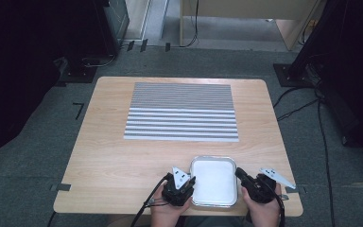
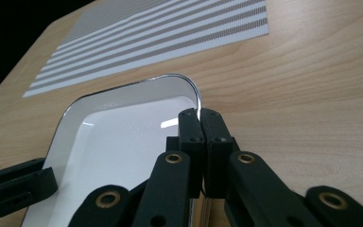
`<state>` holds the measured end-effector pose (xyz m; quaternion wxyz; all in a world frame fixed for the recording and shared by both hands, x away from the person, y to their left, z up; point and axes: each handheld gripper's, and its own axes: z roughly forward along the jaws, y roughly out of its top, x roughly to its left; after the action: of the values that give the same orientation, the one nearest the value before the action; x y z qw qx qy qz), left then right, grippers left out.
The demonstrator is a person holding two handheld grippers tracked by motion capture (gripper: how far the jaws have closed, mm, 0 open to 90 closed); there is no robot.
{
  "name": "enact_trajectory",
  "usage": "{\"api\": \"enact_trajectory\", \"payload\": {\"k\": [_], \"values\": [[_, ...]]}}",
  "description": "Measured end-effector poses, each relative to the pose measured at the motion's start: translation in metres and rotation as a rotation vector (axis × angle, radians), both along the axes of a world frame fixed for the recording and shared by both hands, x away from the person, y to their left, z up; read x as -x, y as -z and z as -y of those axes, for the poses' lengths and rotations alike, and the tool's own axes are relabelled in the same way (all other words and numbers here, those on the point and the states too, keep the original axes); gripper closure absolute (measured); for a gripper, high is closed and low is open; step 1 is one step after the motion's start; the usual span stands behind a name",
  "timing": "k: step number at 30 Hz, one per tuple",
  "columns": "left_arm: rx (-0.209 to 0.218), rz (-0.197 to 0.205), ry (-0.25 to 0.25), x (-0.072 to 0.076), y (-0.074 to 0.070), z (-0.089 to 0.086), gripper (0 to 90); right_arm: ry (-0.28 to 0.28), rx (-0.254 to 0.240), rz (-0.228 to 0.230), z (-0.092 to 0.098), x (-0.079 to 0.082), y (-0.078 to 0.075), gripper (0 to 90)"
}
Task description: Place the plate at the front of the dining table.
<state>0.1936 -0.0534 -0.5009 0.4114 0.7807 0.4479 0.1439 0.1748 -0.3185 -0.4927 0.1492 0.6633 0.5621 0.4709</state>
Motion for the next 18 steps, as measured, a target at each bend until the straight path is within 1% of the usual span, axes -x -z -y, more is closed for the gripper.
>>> {"api": "enact_trajectory", "payload": {"k": [3,5,9,10,11,13,16,18], "values": [[0.031,-0.017,-0.006,-0.002,-0.002,-0.002,77.1,-0.004,-0.006,0.032,0.000,0.001,-0.003,89.7],[0.055,-0.032,-0.010,-0.004,-0.002,-0.004,78.6,-0.002,-0.003,0.045,-0.001,0.002,-0.004,89.7],[0.095,-0.055,-0.019,-0.006,-0.004,-0.007,80.1,0.000,-0.003,0.035,-0.001,0.001,-0.002,89.6],[0.099,-0.057,-0.020,-0.006,-0.005,-0.007,80.6,0.002,-0.006,0.036,-0.001,0.001,-0.001,89.7],[0.115,-0.064,-0.027,-0.007,-0.006,-0.008,81.1,0.005,-0.009,0.038,-0.001,0.002,-0.002,89.7],[0.136,-0.071,-0.036,-0.008,-0.008,-0.009,82.6,0.006,-0.007,0.060,-0.002,0.003,-0.003,89.7],[0.156,-0.075,-0.046,-0.009,-0.010,-0.011,84.3,0.005,-0.016,0.091,-0.003,0.005,-0.008,89.7],[0.171,-0.081,-0.052,-0.010,-0.010,-0.012,84.9,0.006,-0.015,0.104,-0.004,0.005,-0.009,89.7]]}}
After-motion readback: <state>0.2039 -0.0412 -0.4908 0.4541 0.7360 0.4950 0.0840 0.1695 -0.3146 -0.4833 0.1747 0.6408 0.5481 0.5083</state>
